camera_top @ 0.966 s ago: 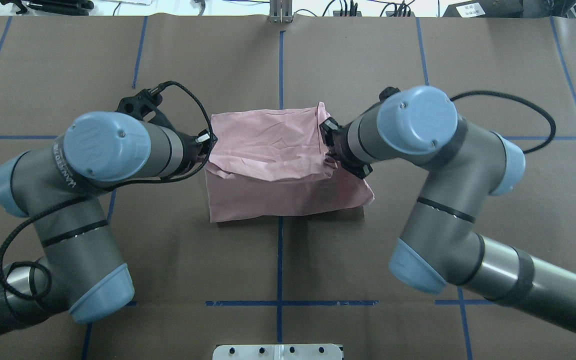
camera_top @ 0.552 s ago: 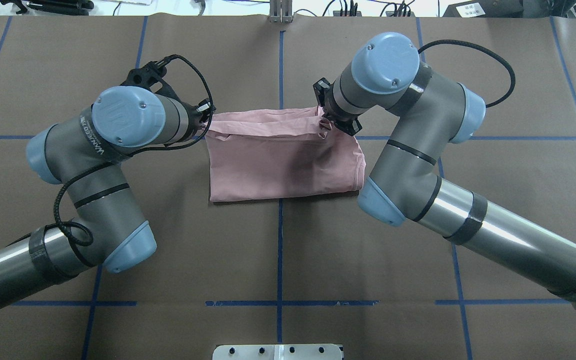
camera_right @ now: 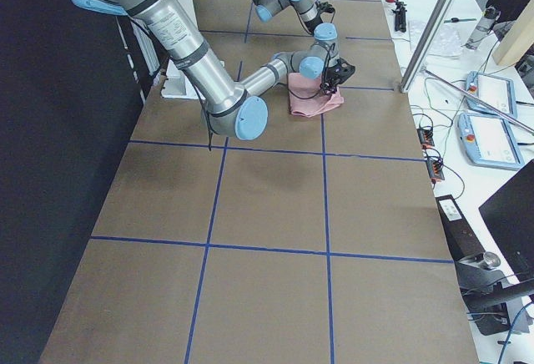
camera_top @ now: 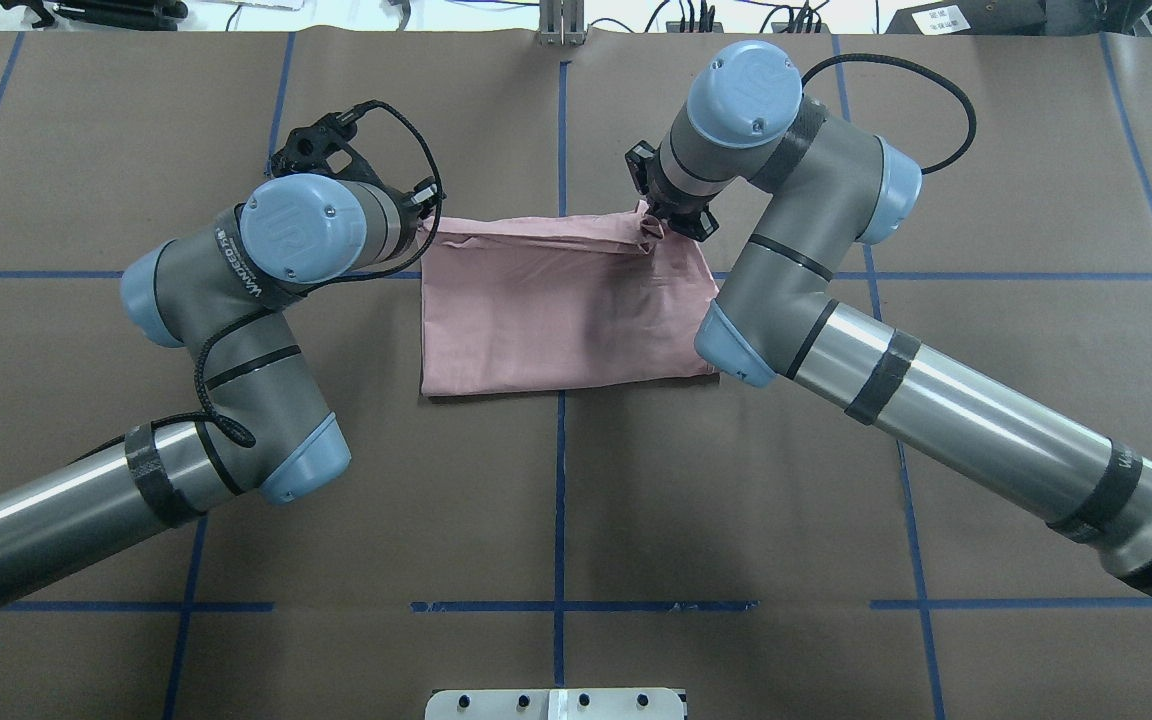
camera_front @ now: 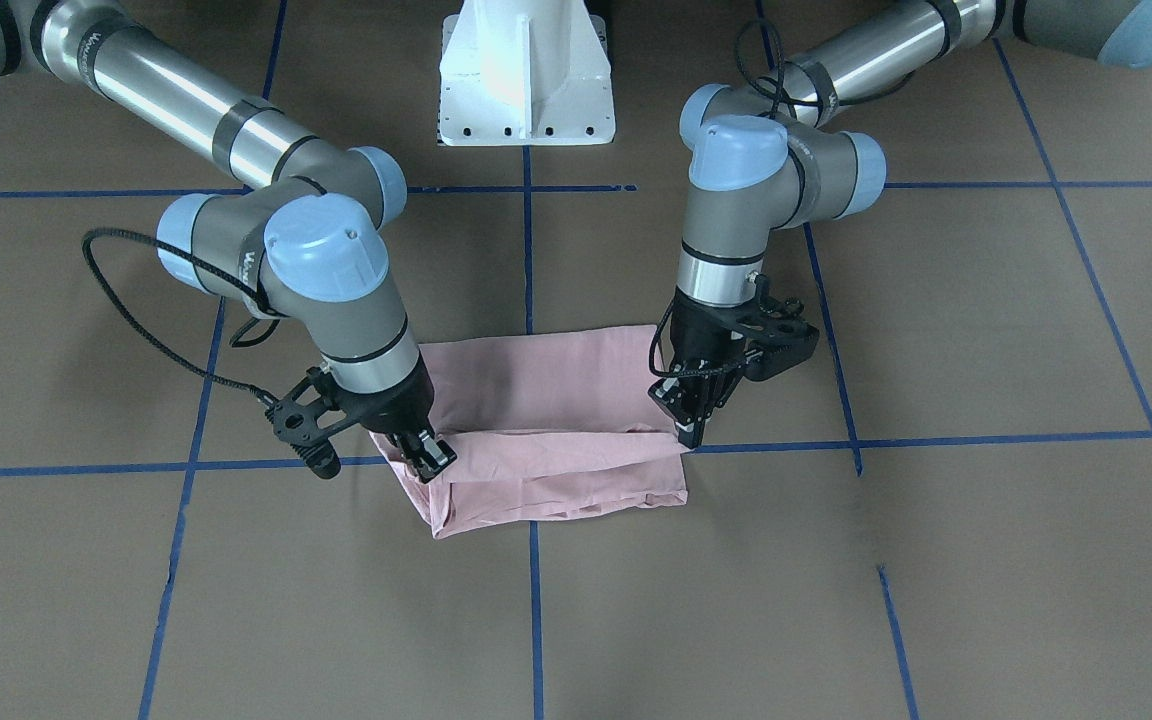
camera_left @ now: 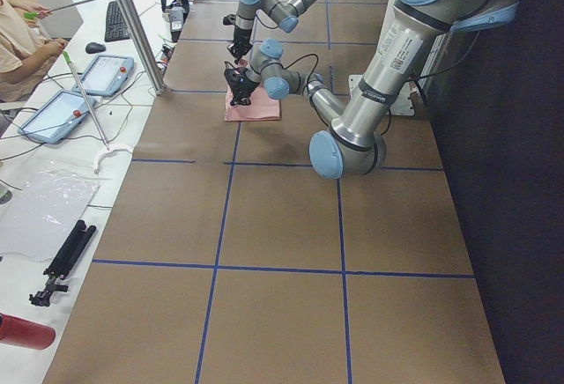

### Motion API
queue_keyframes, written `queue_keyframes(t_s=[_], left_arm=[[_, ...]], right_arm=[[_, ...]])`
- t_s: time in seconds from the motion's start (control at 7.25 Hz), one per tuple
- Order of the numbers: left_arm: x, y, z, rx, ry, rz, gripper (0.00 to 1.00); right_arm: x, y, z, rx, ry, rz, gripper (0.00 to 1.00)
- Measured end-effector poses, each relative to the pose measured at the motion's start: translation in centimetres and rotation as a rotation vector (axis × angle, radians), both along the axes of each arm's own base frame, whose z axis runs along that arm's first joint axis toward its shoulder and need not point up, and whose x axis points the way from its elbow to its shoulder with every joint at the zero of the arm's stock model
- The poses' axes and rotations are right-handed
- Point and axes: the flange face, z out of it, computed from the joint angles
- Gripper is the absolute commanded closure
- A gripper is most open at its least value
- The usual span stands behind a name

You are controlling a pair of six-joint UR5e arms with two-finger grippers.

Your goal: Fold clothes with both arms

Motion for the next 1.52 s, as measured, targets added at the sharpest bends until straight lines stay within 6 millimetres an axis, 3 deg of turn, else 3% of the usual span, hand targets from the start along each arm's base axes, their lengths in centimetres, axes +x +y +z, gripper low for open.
queue_keyframes(t_s=[0.14, 0.28, 0.41, 0.69, 0.83, 1.1, 1.24, 1.38, 1.52], left_arm=[[0.3, -2.2, 3.0, 0.061, -0.024, -0.004, 0.41], [-0.6, -3.4, 6.0, 0.125, -0.021, -0.007, 0.42], [-1.7, -3.3, 7.4, 0.173, 0.005, -0.009, 0.42], [-2.8, -2.6, 6.2, 0.22, 0.053, -0.006, 0.47], [-3.3, -1.9, 4.2, 0.235, 0.088, 0.014, 0.48], [-5.6, 0.6, 1.9, 0.246, 0.137, 0.113, 0.48], [-7.7, 1.8, 3.0, 0.275, 0.113, 0.192, 0.48], [-10.8, 2.2, 5.6, 0.321, 0.043, 0.279, 0.48], [-15.4, 2.1, 9.3, 0.374, -0.046, 0.376, 0.47]], right_arm=[[-0.5, -3.0, 2.4, 0.085, 0.046, -0.058, 0.0], [0.1, -5.6, 3.8, 0.168, 0.081, -0.124, 0.0], [1.9, -7.3, 3.6, 0.21, 0.075, -0.161, 0.0], [5.9, -8.4, 2.4, 0.231, 0.009, -0.194, 0.0], [7.6, -7.2, 2.0, 0.244, -0.025, -0.2, 0.0], [12.0, -2.7, 4.0, 0.247, -0.049, -0.201, 0.0], [15.1, -1.2, 6.0, 0.247, -0.04, -0.209, 0.0], [18.8, -0.3, 9.2, 0.274, -0.008, -0.241, 0.0], [23.3, 0.6, 13.2, 0.326, 0.041, -0.295, 0.0]])
